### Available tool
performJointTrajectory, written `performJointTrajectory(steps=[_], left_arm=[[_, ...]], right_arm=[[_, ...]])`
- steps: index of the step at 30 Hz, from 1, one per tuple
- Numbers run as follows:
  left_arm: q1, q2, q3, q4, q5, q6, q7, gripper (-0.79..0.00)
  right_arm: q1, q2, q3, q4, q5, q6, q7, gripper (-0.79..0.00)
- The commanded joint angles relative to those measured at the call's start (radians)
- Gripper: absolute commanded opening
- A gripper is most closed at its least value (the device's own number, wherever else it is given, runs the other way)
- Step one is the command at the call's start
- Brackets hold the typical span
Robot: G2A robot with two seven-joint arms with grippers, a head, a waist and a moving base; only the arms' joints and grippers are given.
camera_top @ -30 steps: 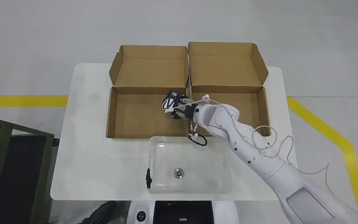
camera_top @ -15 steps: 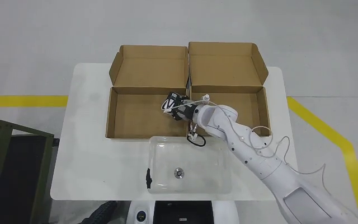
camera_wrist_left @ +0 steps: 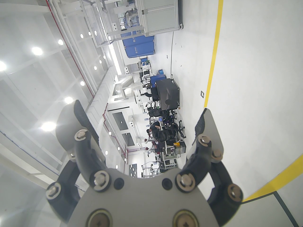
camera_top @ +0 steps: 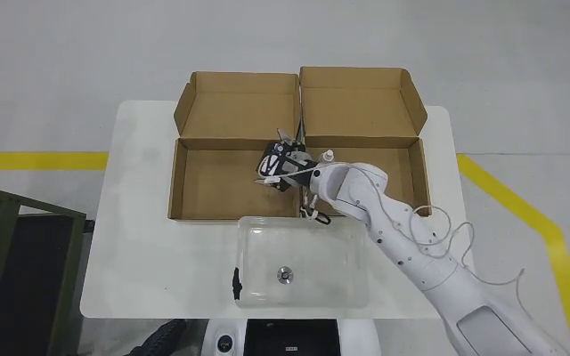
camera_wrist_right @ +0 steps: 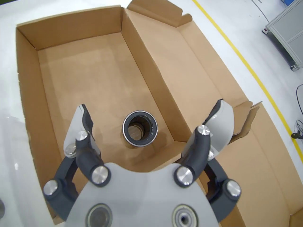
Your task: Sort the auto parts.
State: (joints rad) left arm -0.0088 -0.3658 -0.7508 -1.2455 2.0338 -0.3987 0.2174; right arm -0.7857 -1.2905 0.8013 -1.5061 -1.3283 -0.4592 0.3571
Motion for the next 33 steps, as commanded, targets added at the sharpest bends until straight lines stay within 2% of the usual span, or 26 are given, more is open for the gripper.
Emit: performJointTrajectory(steps=[1, 16, 23, 29, 33], left_arm=[[0.0, 0.0, 0.0, 0.0, 0.0, 0.0, 0.0, 0.0], [0.0, 0.0, 0.0, 0.0, 0.0, 0.0, 0.0, 0.0], [0.0, 0.0, 0.0, 0.0, 0.0, 0.0, 0.0, 0.0], [0.0, 0.0, 0.0, 0.0, 0.0, 0.0, 0.0, 0.0], [0.0, 0.0, 0.0, 0.0, 0.0, 0.0, 0.0, 0.0]], right_arm=[[-0.023, 0.008, 0.017, -0.049, -0.002, -0.029, 0.007, -0.018], [-0.292, 0.078, 0.171, -0.419, -0.012, -0.233, 0.071, -0.015], [-0.41, 0.111, 0.252, -0.517, -0.024, -0.342, 0.079, -0.086], [-0.514, 0.134, 0.296, -0.593, -0.064, -0.406, 0.09, -0.114], [-0.577, 0.147, 0.307, -0.625, -0.097, -0.437, 0.09, -0.163]])
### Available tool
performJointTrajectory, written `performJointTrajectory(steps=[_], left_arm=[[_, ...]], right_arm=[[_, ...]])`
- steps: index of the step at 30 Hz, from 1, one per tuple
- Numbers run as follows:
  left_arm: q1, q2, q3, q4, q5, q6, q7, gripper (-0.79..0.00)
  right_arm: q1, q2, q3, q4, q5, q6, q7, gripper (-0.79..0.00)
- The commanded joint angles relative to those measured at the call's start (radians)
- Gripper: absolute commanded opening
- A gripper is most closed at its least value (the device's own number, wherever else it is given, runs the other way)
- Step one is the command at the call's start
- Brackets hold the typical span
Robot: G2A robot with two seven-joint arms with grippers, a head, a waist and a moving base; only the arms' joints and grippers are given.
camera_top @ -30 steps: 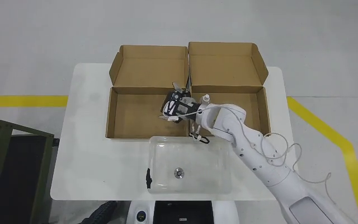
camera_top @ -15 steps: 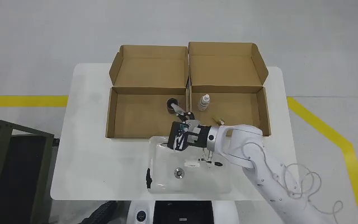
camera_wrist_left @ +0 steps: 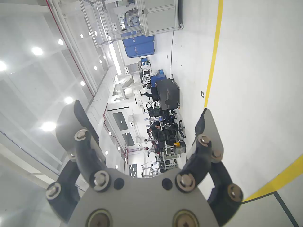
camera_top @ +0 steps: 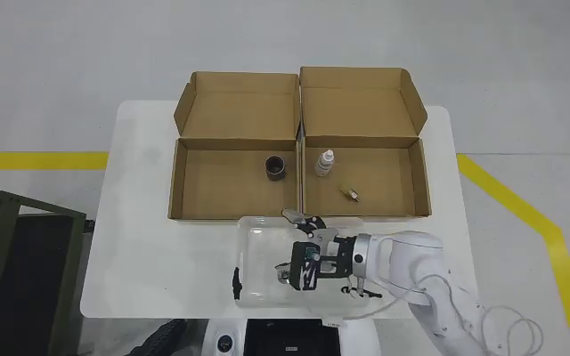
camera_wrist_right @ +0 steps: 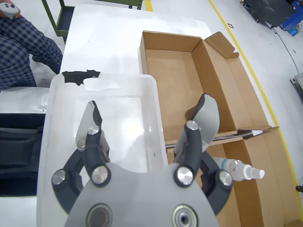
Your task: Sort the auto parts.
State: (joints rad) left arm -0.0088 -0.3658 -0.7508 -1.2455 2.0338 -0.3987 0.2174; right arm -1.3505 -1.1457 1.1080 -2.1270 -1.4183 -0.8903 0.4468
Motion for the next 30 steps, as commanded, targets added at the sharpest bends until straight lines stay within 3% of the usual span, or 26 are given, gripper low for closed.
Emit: performJointTrajectory(steps=[1, 13, 30], left_arm=[[0.0, 0.0, 0.0, 0.0, 0.0, 0.0, 0.0, 0.0], [0.0, 0.0, 0.0, 0.0, 0.0, 0.0, 0.0, 0.0], [0.0, 0.0, 0.0, 0.0, 0.0, 0.0, 0.0, 0.0]], right_arm=[[-0.026, 0.005, 0.002, -0.008, -0.009, -0.01, -0.005, -0.157], [-0.11, 0.027, -0.019, 0.013, -0.134, -0.045, -0.043, -0.2], [-0.077, 0.034, -0.083, 0.124, -0.216, -0.018, -0.106, -0.299]])
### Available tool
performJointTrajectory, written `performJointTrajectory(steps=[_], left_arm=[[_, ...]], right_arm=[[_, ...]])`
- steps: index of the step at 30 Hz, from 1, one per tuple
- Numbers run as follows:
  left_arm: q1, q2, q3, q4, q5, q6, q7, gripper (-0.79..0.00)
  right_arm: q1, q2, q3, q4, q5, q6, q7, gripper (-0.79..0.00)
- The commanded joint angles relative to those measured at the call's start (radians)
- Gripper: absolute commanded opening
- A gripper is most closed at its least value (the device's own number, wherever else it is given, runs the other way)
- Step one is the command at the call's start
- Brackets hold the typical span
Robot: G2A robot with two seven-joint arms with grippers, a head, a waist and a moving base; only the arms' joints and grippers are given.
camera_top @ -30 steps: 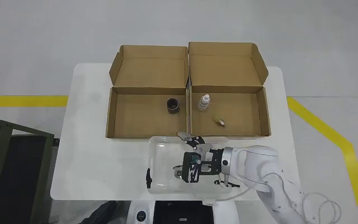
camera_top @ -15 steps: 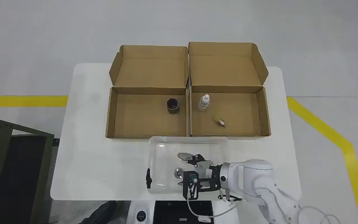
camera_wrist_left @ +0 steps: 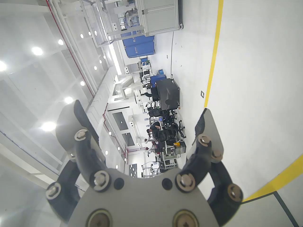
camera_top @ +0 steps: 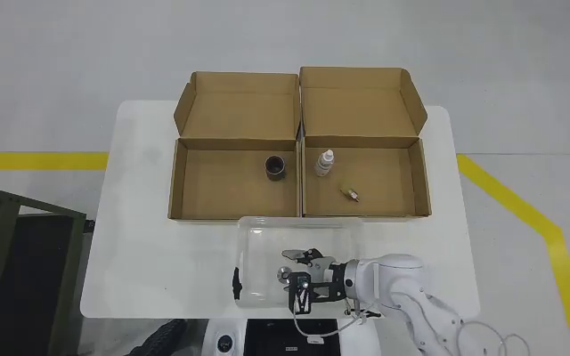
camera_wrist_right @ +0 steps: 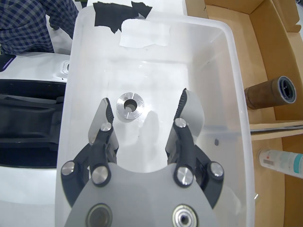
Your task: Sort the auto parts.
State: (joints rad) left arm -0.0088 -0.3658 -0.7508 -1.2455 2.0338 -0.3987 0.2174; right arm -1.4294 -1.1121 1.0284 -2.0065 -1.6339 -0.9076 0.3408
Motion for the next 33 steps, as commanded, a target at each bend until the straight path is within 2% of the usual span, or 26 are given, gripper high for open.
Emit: performJointTrajectory(steps=[1, 12, 26, 31, 33], left_arm=[[0.0, 0.0, 0.0, 0.0, 0.0, 0.0, 0.0, 0.0], [0.0, 0.0, 0.0, 0.0, 0.0, 0.0, 0.0, 0.0], [0.0, 0.0, 0.0, 0.0, 0.0, 0.0, 0.0, 0.0], [0.0, 0.0, 0.0, 0.0, 0.0, 0.0, 0.0, 0.0], [0.0, 0.0, 0.0, 0.0, 0.0, 0.0, 0.0, 0.0]], right_arm=[[0.004, 0.0, -0.007, 0.009, 0.0, -0.001, -0.001, -0.299], [0.038, -0.003, -0.057, 0.066, 0.001, 0.009, -0.008, -0.289], [0.08, -0.011, -0.117, 0.16, 0.037, 0.031, -0.012, -0.342], [0.086, -0.011, -0.118, 0.17, 0.046, 0.044, -0.012, -0.416], [0.091, -0.011, -0.12, 0.176, 0.048, 0.046, -0.012, -0.468]])
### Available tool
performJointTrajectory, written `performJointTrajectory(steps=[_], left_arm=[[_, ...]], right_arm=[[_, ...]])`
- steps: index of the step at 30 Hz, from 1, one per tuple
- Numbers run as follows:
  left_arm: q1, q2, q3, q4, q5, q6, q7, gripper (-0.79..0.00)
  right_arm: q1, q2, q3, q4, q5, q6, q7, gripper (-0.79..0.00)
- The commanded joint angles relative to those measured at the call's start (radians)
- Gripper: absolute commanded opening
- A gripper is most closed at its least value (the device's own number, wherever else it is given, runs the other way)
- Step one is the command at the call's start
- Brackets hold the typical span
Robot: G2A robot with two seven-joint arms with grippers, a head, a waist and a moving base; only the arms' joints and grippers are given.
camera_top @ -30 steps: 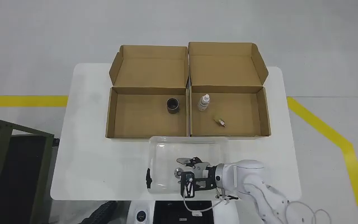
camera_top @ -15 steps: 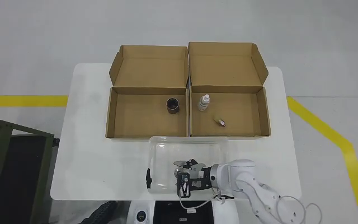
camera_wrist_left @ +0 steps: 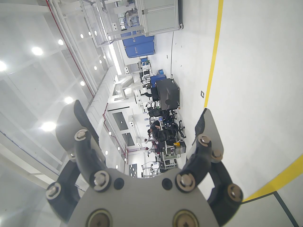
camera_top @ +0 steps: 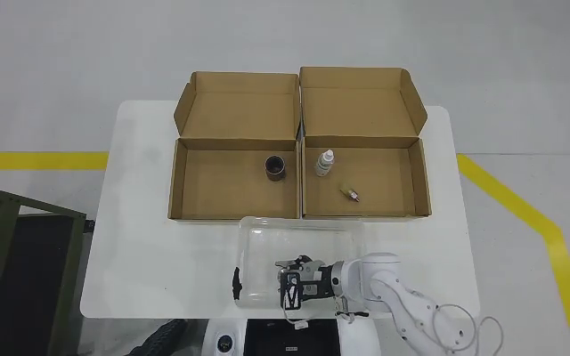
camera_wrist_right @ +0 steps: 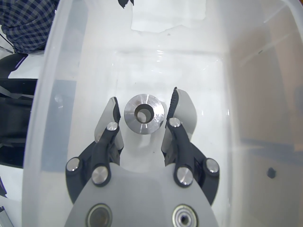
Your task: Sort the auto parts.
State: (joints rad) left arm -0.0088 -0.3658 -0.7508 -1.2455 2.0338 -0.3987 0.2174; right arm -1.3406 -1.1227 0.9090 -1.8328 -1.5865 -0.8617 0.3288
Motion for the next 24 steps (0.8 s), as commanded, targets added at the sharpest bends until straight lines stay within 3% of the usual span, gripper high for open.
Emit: performJointTrajectory(steps=[1, 6, 9, 24], left_arm=[[0.0, 0.0, 0.0, 0.0, 0.0, 0.0, 0.0, 0.0], [0.0, 0.0, 0.0, 0.0, 0.0, 0.0, 0.0, 0.0], [0.0, 0.0, 0.0, 0.0, 0.0, 0.0, 0.0, 0.0], [0.0, 0.0, 0.0, 0.0, 0.0, 0.0, 0.0, 0.0]], right_arm=[[0.005, 0.0, -0.002, 0.004, 0.002, 0.002, 0.0, -0.508], [0.02, -0.001, -0.008, 0.015, 0.006, 0.008, 0.0, -0.656], [0.029, -0.002, -0.008, 0.01, 0.014, 0.013, -0.001, -0.785], [0.02, 0.009, 0.082, -0.096, 0.174, 0.061, -0.009, -0.785]])
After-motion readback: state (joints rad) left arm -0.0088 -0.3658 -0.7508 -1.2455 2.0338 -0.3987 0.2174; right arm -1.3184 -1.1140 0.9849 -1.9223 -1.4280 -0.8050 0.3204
